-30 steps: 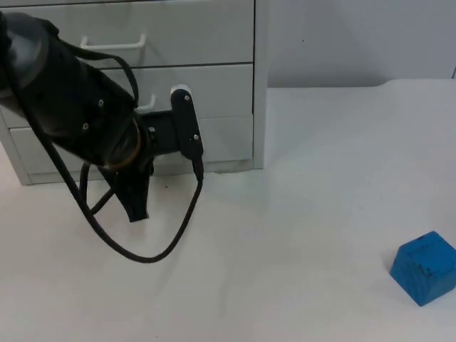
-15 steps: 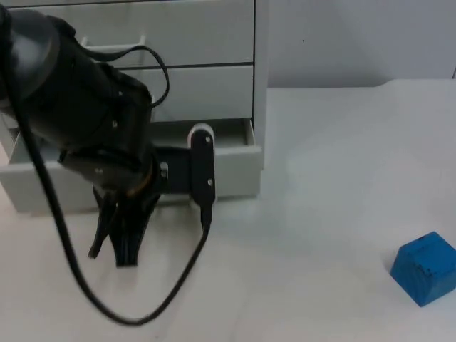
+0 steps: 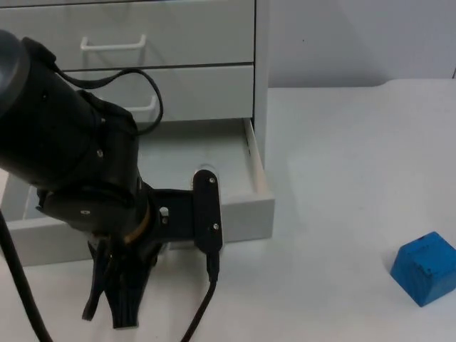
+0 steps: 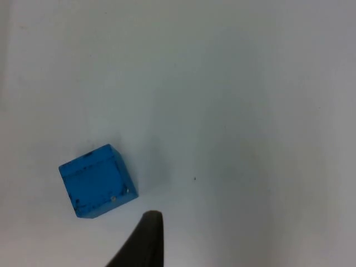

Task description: Open the drawer with the left hand, place the block into the drawer with the right hand, then close the drawer with the left hand.

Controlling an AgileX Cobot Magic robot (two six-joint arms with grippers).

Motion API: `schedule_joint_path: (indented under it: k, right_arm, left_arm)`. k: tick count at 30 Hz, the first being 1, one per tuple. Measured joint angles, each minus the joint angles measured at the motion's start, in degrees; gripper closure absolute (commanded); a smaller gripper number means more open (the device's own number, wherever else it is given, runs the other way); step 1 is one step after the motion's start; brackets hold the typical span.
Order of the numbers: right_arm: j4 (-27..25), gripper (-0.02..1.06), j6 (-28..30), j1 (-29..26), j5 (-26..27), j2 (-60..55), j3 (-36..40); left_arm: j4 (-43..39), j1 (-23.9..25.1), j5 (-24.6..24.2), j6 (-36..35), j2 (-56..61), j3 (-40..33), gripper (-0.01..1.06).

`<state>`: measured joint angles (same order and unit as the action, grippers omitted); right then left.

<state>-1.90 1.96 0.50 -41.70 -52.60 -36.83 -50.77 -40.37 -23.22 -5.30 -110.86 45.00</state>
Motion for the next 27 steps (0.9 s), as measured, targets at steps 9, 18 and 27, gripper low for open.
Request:
schedule_joint_path:
  k: [9,18,27]
  right_arm:
    - [0.0,-0.01,0.0,0.0,0.0,0.0,0.0]
    - [0.0,-0.01,0.0,0.0,0.1,0.0,0.0]
    - [0.0,-0.01,0.2,0.0,0.3,0.0,0.0]
  left_arm:
    - [3.5,-0.7,0.9,1.7,0.0,-0.7,0.42]
    - [9.5,-2.0,-1.5,4.6,4.3,-1.3,0.24]
    - [31.4,-2.0,-10.1,20.2,17.0,-1.4,0.24]
